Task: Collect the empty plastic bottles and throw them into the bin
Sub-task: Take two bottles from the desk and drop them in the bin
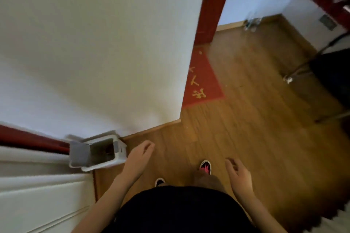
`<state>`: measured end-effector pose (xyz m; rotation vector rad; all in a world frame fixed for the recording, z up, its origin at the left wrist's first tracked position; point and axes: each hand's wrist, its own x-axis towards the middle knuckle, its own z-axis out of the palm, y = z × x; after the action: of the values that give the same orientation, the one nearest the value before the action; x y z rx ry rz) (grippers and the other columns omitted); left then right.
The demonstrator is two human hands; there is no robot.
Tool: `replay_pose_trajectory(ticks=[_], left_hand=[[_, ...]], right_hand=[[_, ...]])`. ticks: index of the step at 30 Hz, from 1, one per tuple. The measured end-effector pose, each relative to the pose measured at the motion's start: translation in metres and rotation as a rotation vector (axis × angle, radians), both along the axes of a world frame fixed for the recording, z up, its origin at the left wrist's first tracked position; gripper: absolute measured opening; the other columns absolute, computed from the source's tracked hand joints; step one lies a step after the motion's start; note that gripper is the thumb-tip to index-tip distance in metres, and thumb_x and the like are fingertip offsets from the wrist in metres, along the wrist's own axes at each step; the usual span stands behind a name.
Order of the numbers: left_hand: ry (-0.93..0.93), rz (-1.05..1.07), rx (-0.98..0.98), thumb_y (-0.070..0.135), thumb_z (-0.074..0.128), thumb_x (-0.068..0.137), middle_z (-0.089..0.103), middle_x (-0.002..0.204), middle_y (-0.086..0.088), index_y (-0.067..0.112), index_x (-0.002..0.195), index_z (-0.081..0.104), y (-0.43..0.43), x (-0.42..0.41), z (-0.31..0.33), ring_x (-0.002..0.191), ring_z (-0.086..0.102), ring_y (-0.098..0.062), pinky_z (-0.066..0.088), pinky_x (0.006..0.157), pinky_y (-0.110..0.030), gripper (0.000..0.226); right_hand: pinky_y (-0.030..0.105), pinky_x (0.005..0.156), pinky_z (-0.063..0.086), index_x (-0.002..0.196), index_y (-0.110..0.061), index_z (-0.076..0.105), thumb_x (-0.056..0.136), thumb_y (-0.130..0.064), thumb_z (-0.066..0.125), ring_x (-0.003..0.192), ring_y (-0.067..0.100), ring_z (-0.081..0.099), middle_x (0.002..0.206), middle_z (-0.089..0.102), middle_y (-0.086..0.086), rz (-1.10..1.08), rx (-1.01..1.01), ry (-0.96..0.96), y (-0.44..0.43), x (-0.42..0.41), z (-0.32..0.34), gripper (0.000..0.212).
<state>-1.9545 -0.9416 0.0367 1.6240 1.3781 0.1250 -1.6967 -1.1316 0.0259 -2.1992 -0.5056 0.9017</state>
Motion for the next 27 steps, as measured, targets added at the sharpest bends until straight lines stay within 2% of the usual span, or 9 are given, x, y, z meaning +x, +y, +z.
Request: replay_pose_trajectory(ticks=[2, 6, 10, 13, 16, 19, 22, 25, 27], left_hand=[[-0.013, -0.111, -0.010, 0.027, 0.044, 0.101, 0.065, 0.089, 0.006, 0.024, 0.093, 0.062, 0.004, 0.046, 0.002, 0.081, 0.055, 0.003, 0.044, 0.074, -0.014, 0.020], [-0.003, -0.288, -0.054, 0.024, 0.046, 0.101, 0.057, 0.078, 0.014, 0.035, 0.077, 0.052, -0.012, 0.134, 0.002, 0.075, 0.052, 0.003, 0.039, 0.066, -0.012, 0.026], [0.027, -0.456, -0.136, 0.025, 0.047, 0.100, 0.069, 0.089, 0.006, 0.033, 0.086, 0.060, -0.030, 0.209, -0.016, 0.089, 0.064, -0.010, 0.050, 0.081, -0.028, 0.021], [0.048, -0.476, -0.138, 0.025, 0.047, 0.100, 0.070, 0.091, 0.007, 0.034, 0.090, 0.062, -0.039, 0.269, -0.022, 0.088, 0.065, -0.011, 0.051, 0.084, -0.031, 0.020], [0.082, -0.506, -0.124, 0.022, 0.048, 0.099, 0.069, 0.089, 0.008, 0.033, 0.089, 0.061, -0.036, 0.326, -0.024, 0.087, 0.065, -0.010, 0.050, 0.080, -0.028, 0.021], [0.106, -0.459, -0.123, 0.024, 0.049, 0.099, 0.070, 0.095, 0.001, 0.023, 0.098, 0.066, -0.023, 0.373, -0.023, 0.093, 0.065, -0.020, 0.050, 0.087, -0.036, 0.017], [0.116, -0.422, -0.115, 0.021, 0.048, 0.099, 0.071, 0.089, 0.003, 0.019, 0.093, 0.067, -0.006, 0.420, -0.023, 0.090, 0.066, -0.020, 0.048, 0.079, -0.032, 0.019], [0.137, -0.417, -0.136, 0.026, 0.048, 0.099, 0.072, 0.098, -0.002, 0.019, 0.101, 0.068, 0.020, 0.474, -0.032, 0.097, 0.065, -0.022, 0.050, 0.090, -0.038, 0.021], [0.132, -0.425, -0.143, 0.028, 0.048, 0.099, 0.071, 0.102, -0.006, 0.017, 0.105, 0.069, 0.040, 0.518, -0.040, 0.100, 0.063, -0.024, 0.048, 0.090, -0.038, 0.024]], right_hand=[[0.019, 0.067, 0.046, 0.102, -0.014, 0.064, 0.096, -0.024, 0.056, 0.084, 0.007, 0.062, 0.093, 0.068, 0.001, -0.136, -0.035, 0.033, -0.032, 0.012, -0.003, 0.014], [0.027, 0.070, 0.049, 0.097, -0.023, 0.061, 0.097, -0.024, 0.054, 0.086, 0.014, 0.064, 0.093, 0.067, -0.002, -0.345, -0.072, 0.061, -0.084, 0.044, -0.013, 0.007], [0.027, 0.070, 0.048, 0.099, -0.021, 0.061, 0.097, -0.026, 0.053, 0.087, 0.014, 0.064, 0.093, 0.067, -0.002, -0.480, -0.066, 0.084, -0.111, 0.102, -0.025, 0.009], [0.031, 0.075, 0.050, 0.098, -0.024, 0.061, 0.097, -0.029, 0.053, 0.089, 0.017, 0.064, 0.092, 0.068, -0.002, -0.514, -0.048, 0.120, -0.115, 0.163, -0.029, 0.009], [0.028, 0.072, 0.049, 0.092, -0.029, 0.060, 0.097, -0.029, 0.052, 0.089, 0.016, 0.064, 0.092, 0.068, -0.002, -0.516, -0.001, 0.100, -0.112, 0.224, -0.025, 0.009], [0.031, 0.078, 0.052, 0.095, -0.029, 0.060, 0.097, -0.032, 0.052, 0.093, 0.015, 0.064, 0.096, 0.068, -0.003, -0.526, 0.028, 0.106, -0.100, 0.282, -0.018, 0.009], [0.034, 0.082, 0.053, 0.091, -0.034, 0.058, 0.097, -0.034, 0.051, 0.092, 0.013, 0.064, 0.096, 0.068, -0.005, -0.538, 0.064, 0.104, -0.079, 0.342, -0.014, 0.009], [0.035, 0.082, 0.053, 0.090, -0.035, 0.058, 0.097, -0.034, 0.052, 0.090, 0.013, 0.064, 0.095, 0.068, -0.005, -0.546, 0.073, 0.092, -0.055, 0.399, -0.020, 0.009], [0.035, 0.082, 0.053, 0.091, -0.032, 0.059, 0.096, -0.033, 0.053, 0.089, 0.015, 0.064, 0.094, 0.068, -0.004, -0.561, 0.066, 0.099, -0.038, 0.435, -0.029, 0.009]])
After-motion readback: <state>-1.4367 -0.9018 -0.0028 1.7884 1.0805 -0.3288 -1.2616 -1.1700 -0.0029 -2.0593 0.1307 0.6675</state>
